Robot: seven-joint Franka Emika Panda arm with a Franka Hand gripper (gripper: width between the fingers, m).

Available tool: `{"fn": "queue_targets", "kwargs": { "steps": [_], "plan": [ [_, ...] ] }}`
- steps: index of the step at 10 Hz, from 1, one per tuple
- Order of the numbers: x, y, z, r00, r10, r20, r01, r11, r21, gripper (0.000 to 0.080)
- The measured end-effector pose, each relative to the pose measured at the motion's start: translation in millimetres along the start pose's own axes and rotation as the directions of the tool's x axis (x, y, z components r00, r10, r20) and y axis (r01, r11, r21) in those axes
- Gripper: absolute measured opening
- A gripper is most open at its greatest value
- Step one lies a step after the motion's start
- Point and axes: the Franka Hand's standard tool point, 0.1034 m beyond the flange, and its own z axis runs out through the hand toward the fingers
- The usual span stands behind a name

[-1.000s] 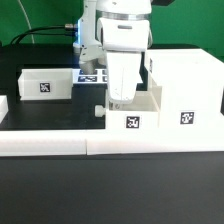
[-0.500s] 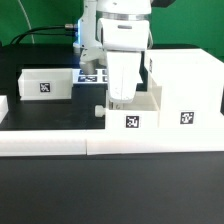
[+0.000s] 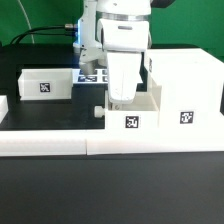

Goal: Assemble drawer

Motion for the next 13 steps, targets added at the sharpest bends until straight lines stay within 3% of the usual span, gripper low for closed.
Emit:
{"fn": "queue_targets", "kwargs": {
  "steps": [13],
  "plan": [
    [-9.7,2.1,-0.6,0.998,-0.053,0.022,0.053,0.999,-0.003,0.0042]
  ]
}}
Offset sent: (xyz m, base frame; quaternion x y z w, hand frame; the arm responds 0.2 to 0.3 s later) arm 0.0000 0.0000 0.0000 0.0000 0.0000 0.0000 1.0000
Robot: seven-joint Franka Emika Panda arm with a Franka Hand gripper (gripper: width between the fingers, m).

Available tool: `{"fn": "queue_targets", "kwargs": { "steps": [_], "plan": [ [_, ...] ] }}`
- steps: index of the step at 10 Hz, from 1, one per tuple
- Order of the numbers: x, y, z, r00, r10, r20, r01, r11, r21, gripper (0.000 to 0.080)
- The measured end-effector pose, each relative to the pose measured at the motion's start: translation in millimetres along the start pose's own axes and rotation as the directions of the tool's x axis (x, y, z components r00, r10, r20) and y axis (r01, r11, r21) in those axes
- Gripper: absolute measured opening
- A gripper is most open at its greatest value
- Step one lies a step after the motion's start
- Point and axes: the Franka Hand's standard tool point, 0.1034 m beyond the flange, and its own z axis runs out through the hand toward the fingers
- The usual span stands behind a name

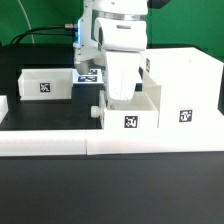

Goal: Assemble drawer

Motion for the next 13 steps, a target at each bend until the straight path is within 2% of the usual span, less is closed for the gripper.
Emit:
{"fn": "queue_targets", "kwargs": {
  "steps": [3,5,6,7,10,12,13],
  "plan": [
    [-13.8,-2.3,3.4,1.000,-0.024,0.003,0.024,1.000,0.004,0.0042],
    [-12.3,-2.6,4.3,0.999,-0.050,0.006,0.050,0.999,0.001,0.0042],
    [-11.6,-1.6,4.0,0.999,-0.041,0.004,0.041,0.999,-0.010,0.0042],
    [-11.6,-1.5,4.5,0.999,-0.039,0.001,0.039,0.999,-0.031,0.0042],
    [-10.3,-1.4,4.2,1.000,-0.029,0.001,0.029,0.999,-0.025,0.0042],
    [-9.7,-2.7,4.3,1.000,-0.031,0.005,0.031,1.000,0.000,0.0042],
    [-10.3,-3.1,4.5,1.000,-0.030,0.005,0.030,1.000,0.000,0.0042]
  ]
}}
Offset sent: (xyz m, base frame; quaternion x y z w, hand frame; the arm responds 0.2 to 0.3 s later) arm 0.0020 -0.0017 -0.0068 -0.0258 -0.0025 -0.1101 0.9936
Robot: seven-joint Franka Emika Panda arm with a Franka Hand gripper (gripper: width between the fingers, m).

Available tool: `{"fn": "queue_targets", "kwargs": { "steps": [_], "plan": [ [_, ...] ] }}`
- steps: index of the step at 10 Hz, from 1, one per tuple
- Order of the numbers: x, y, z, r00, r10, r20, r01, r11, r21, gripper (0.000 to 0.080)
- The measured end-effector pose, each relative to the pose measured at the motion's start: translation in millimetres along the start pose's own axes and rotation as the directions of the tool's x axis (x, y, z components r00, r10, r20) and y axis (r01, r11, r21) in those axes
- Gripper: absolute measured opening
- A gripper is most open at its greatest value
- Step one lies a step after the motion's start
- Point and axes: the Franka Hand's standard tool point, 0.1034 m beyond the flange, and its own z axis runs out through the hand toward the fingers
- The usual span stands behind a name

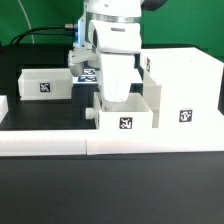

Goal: Assemble drawer

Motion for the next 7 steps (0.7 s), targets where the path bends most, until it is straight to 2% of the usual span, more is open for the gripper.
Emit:
{"fn": "queue_targets", "kwargs": {
  "steps": [1,2,4,7],
  "plan": [
    [-0.2,-0.4,0.1,1.000,0.000,0.001,0.000,1.000,0.003,0.0042],
    [-1.3,-0.8,-0.5,1.000,0.000,0.005,0.000,1.000,0.024,0.0042],
    [2.6,2.6,-2.4,1.000,0.008,0.002,-0.008,1.000,0.019,0.0042],
    [6.9,5.4,-4.9,1.000,0.029,0.003,-0.029,0.999,0.032,0.0042]
  ]
}}
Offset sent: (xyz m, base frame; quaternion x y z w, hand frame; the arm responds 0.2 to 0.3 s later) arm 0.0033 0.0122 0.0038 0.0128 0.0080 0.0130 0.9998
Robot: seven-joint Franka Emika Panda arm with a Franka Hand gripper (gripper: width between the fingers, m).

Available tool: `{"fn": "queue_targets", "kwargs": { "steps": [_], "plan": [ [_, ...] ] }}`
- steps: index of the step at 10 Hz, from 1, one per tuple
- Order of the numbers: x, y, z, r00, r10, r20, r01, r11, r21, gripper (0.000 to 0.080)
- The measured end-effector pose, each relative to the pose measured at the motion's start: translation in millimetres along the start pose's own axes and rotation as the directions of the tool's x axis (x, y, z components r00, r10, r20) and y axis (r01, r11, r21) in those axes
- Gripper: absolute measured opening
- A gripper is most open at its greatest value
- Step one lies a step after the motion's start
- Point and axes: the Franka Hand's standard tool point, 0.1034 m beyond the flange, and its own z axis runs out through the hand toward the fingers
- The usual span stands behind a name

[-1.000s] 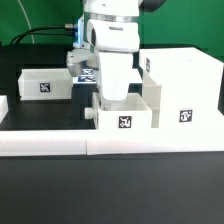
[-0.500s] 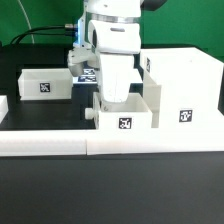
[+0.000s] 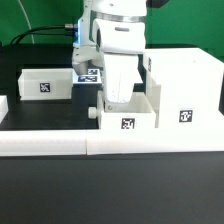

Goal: Assemble drawer

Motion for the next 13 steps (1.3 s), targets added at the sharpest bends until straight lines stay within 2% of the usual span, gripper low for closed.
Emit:
{"fn": "queue_targets", "kwargs": {
  "steps": [5,8,12,13],
  "plan": [
    [0.6,-0.2,0.2,1.000,0.000,-0.001,0.000,1.000,0.001,0.0042],
    [6.4,-0.1,-2.5,1.000,0.024,-0.001,-0.024,1.000,0.016,0.0042],
    [6.3,1.3,-3.1,1.000,0.031,-0.001,-0.031,0.999,0.015,0.0042],
    [6.8,2.2,-3.1,1.000,0.031,-0.004,-0.031,1.000,0.004,0.0042]
  ]
}}
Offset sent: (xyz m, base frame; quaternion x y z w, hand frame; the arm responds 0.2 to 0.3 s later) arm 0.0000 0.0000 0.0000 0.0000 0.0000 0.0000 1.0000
